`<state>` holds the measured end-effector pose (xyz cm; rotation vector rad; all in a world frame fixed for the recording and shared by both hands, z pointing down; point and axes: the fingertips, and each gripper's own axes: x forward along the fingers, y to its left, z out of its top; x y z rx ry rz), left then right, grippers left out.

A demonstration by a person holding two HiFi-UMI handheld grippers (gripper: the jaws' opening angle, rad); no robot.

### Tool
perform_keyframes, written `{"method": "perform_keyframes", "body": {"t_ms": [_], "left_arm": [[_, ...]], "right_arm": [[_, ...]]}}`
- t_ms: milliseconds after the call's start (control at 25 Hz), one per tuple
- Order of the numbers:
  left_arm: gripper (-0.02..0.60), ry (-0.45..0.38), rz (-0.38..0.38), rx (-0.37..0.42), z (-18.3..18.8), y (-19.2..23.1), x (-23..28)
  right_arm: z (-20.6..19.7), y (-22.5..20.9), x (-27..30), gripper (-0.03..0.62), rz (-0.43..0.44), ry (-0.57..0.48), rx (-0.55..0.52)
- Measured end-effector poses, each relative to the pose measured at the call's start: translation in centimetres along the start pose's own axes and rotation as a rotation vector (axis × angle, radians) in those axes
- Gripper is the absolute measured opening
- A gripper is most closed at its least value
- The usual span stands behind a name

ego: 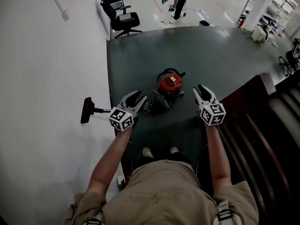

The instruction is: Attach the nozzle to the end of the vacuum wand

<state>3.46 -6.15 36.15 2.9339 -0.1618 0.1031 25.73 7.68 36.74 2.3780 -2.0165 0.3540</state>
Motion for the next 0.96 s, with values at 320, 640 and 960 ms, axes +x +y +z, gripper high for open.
{"method": "perform_keyframes", "body": {"t_ms": [320, 640, 960], "left_arm": [[0.149, 0.009, 0.012, -0.015, -0.6, -4.1, 3.4], [0.149, -0.042, -0.039, -0.057, 1.4, -9.9, 7.0], [0.149, -0.056, -0.030, -0.043, 1.6, -12.3, 8.9]], "right_arm": [[0.6, -1.5, -2.6, 0.094, 0.044, -0.028, -0.028], [2.1, -1.6, -3.6, 0.092, 0.134, -0.074, -0.004], [2.1, -1.9, -5.0, 0.093, 0.196, -0.075, -0.033]]}}
